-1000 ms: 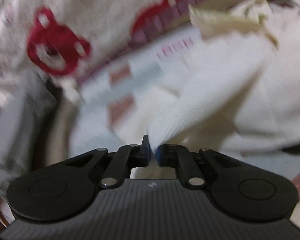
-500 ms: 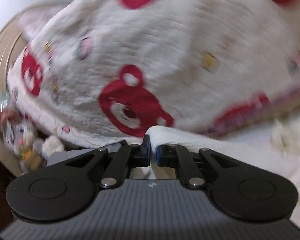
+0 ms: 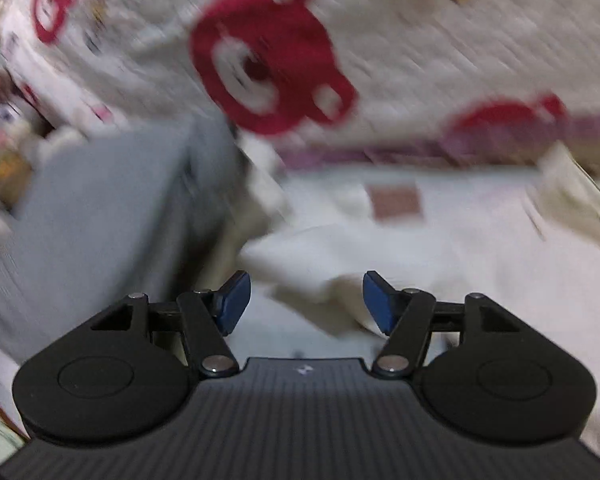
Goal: Fold clothes
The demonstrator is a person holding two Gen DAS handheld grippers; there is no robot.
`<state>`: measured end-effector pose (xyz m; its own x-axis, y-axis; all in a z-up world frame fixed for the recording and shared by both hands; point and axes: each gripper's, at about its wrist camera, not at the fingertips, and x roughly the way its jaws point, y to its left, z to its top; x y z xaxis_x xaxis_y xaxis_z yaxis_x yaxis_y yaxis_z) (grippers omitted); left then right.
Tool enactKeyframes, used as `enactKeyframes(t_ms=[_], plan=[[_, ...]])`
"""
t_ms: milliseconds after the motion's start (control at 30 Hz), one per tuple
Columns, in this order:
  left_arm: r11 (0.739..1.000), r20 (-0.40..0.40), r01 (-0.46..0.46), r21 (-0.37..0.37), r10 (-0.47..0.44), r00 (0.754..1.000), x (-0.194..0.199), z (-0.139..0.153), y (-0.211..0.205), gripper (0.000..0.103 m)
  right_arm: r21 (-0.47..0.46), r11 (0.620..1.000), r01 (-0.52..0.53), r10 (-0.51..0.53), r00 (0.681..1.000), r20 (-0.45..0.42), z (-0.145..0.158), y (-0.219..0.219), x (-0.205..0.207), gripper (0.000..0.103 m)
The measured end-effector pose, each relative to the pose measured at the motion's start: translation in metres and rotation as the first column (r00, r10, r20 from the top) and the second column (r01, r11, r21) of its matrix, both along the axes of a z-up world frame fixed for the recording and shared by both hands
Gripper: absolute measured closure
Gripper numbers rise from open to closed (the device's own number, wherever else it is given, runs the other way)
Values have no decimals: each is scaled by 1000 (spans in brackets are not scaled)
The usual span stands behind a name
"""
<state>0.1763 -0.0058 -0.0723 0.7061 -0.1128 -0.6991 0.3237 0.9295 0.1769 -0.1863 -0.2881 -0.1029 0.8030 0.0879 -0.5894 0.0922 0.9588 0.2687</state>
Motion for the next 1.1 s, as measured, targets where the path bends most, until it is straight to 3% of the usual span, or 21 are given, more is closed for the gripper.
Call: enactKeyframes(t_ms=[67, 133, 233, 333, 400, 467, 500, 567, 667, 733, 800, 867, 933, 1000, 1100], plan=[[999, -5, 46, -17, -46, 999, -22, -17, 4, 41, 4, 1000, 17, -17, 1000, -9, -1, 1, 1, 92], [987, 11, 164, -4, -164, 986, -34, -18, -4, 41, 13, 999, 35, -35, 999, -13, -1, 3, 2, 92], [941, 33, 338, 22, -338, 940, -52, -20, -15, 41, -15, 999, 50, -50, 999, -18, 5, 7, 7, 91], [818, 33, 571, 76, -574, 818, -75, -15, -28, 41, -59, 997, 46, -46, 999, -7, 17, 4, 16, 92], [723, 12, 690, 37, -690, 723, -92, -10, -33, 41, -74, 996, 57, -56, 998, 15, 28, -3, 27, 92], [604, 30, 795, -67, -795, 606, -115, -4, -37, 39, -59, 997, 48, -46, 998, 34, 41, -15, 48, 92], [568, 34, 818, -92, -819, 573, -125, -3, -44, 37, -53, 998, 32, -30, 999, 32, 48, -21, 60, 92], [524, 23, 846, -98, -849, 528, -139, -7, -62, 37, -57, 998, -17, 17, 1000, 9, 62, -30, 87, 92], [509, 43, 861, -7, -860, 508, -160, -15, -89, 37, -52, 998, -48, 48, 999, 3, 81, -40, 120, 92], [560, 93, 827, -38, -822, 561, -164, -14, -99, 35, -66, 996, -52, 54, 998, 31, 90, -44, 140, 92], [594, 39, 789, -160, -795, 606, -157, -18, -108, 24, -87, 996, -20, 27, 997, 77, 96, -45, 159, 92], [645, -20, 747, -161, -759, 651, -152, -33, -117, 21, -139, 990, 28, -11, 992, 127, 94, -42, 175, 92], [700, -60, 704, -123, -713, 699, -147, -48, -126, 21, -224, 973, 61, -23, 985, 169, 88, -37, 190, 89], [724, -85, 688, -54, -690, 719, -146, -62, -136, 20, -306, 951, 40, 12, 986, 165, 72, -32, 203, 87], [746, -126, 666, 33, -658, 743, -145, -79, -152, 18, -292, 956, 24, 17, 990, 139, 51, -38, 208, 85]])
